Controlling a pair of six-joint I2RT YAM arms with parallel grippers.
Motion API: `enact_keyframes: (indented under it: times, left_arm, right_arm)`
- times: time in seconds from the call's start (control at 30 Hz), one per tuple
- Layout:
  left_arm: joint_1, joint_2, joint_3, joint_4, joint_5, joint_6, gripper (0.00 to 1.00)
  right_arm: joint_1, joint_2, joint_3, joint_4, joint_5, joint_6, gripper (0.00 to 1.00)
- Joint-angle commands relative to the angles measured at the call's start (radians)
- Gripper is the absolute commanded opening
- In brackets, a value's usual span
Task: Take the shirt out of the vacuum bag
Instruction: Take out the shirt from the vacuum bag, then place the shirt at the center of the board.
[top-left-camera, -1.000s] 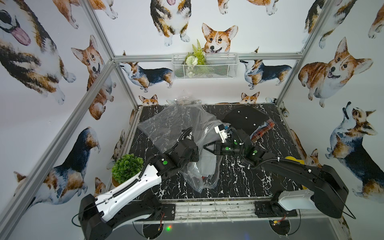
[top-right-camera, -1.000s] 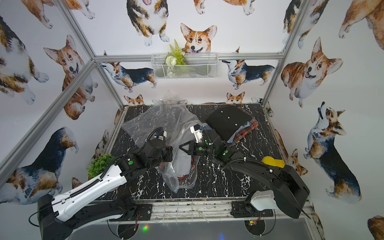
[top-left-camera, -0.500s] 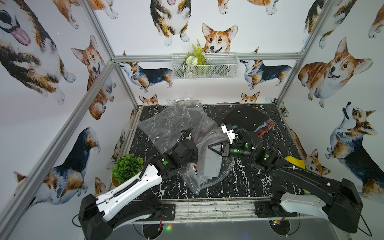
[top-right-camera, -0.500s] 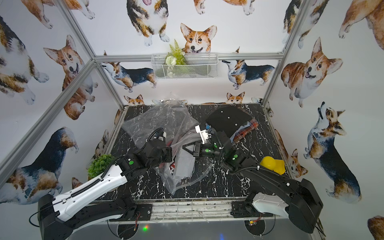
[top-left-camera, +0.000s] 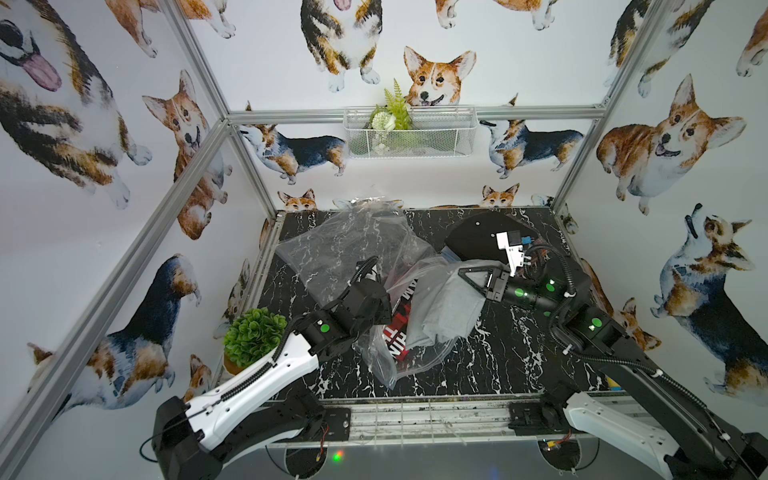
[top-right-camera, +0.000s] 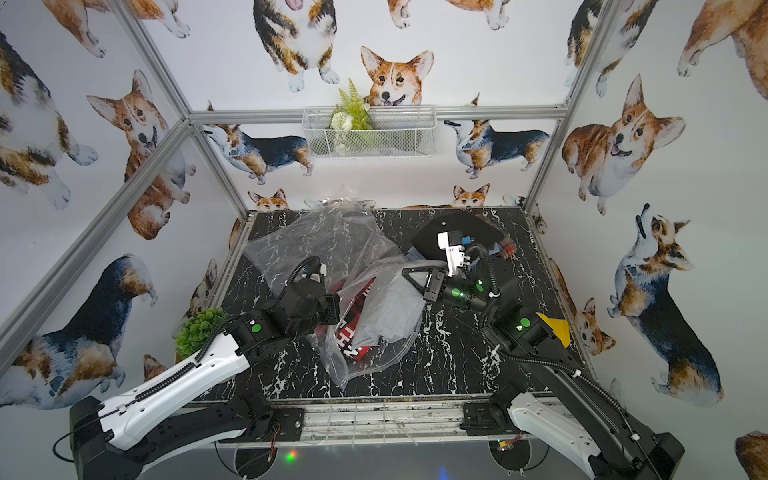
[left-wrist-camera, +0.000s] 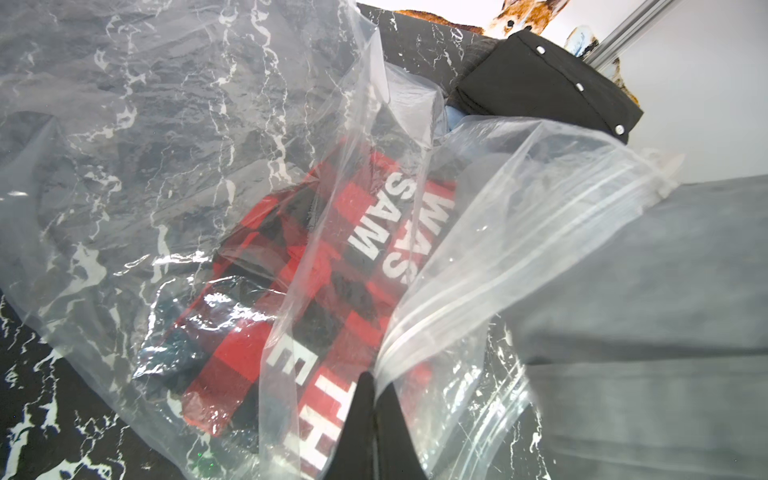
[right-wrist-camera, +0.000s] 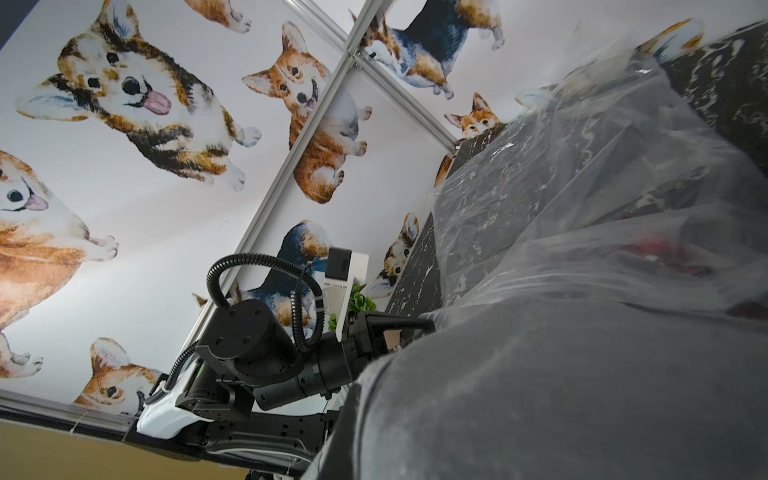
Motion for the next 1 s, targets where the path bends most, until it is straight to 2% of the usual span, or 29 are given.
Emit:
enact_keyframes:
  times: [0.0,0.23,0.37,0.67,0.97]
  left_arm:
    - [0.007,-0.01,-0.021,-0.021,-0.019,-0.021,0.0]
    - [0.016,-0.024,-0.05,-0.017,-0.01,-0.026,0.0]
    - [0.019,-0.031,-0.07,-0.011,-0.003,-0.034,0.0]
    - [0.021,-0.062,-0.12,-0.01,0.002,-0.05,0.0]
    - [0.033,-0.069,-0.129,-0.009,0.014,-0.05,0.0]
  right_arm:
    - [-0.112,-0.014,0.032,-0.045,-0.077,-0.003,0.0]
    - [-0.373,0.077,0.136,-0.003,-0.275,0.065,0.0]
    - [-0.483,0.18,0.186,0.123,-0.362,0.171,0.0]
    - [-0.549,0.359,0.343,0.239,-0.379,0.266,0.0]
    - [-0.568,0.377,0.46,0.213,-0.347,0.268,0.0]
